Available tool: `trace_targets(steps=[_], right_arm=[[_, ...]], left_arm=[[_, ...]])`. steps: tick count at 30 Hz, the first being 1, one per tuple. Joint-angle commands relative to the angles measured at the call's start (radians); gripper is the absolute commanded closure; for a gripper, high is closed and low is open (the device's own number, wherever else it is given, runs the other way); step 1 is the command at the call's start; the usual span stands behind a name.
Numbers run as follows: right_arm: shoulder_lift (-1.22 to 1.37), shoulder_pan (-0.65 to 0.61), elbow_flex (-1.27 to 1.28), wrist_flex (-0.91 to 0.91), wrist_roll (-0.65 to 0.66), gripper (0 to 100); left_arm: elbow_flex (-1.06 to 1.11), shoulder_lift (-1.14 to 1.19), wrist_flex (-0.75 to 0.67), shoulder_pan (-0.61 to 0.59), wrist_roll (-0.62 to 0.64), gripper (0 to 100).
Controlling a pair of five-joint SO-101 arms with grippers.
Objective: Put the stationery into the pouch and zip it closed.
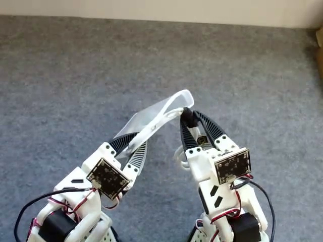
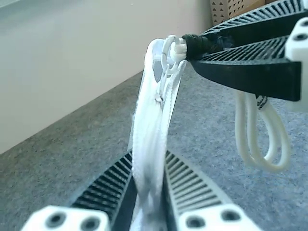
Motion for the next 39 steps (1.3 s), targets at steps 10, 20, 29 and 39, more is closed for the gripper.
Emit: trace_targets(steps=[10, 20, 29, 39], right_arm=[[-0.004, 0.186, 0.047, -0.145, -0.074, 99.4], [-0.004, 0.173, 0.047, -0.140, -0.074, 99.4], [-0.004, 0.051, 0.039, -0.071, -0.066, 99.4], [-0.005, -0.110, 0.036, 0.041, 0.018, 99.4]], left_arm=[[-0.015, -0.025, 0.017, -0.102, 0.018, 99], [-0.015, -0.025, 0.017, -0.101, 0.018, 99], [-0.054, -0.022, 0.018, -0.039, 0.015, 89], [-0.048, -0.019, -0.069, 0.058, 0.012, 88]])
